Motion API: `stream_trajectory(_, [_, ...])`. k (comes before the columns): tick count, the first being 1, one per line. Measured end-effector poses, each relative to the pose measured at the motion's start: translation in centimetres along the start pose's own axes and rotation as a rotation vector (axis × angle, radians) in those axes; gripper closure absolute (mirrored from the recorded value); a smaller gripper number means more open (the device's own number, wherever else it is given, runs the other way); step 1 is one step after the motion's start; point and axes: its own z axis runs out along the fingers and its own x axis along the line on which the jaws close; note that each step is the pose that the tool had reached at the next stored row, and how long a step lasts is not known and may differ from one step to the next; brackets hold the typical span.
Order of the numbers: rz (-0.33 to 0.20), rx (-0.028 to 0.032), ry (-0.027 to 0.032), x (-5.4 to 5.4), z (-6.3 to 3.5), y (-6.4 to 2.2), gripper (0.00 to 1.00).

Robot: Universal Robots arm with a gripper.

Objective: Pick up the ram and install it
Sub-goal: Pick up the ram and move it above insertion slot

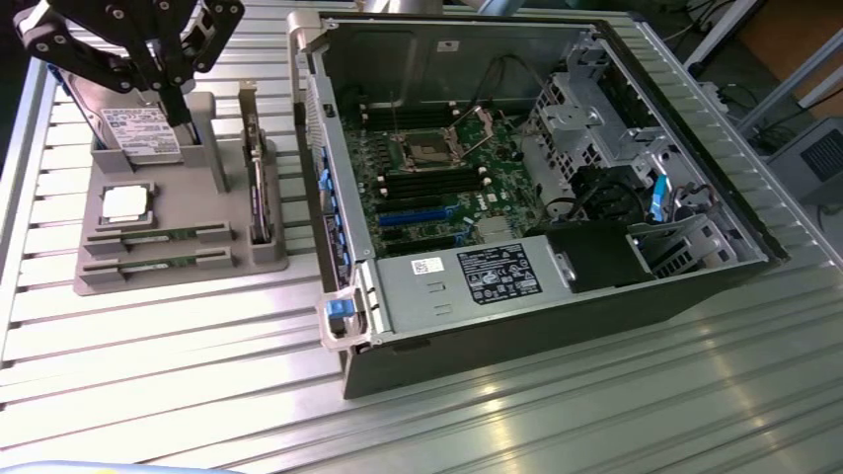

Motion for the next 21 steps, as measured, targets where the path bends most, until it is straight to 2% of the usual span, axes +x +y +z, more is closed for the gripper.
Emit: stream_trajectory(21, [-0.076, 0.0192, 0.0074, 0.0, 0.0, 0.0, 0.9])
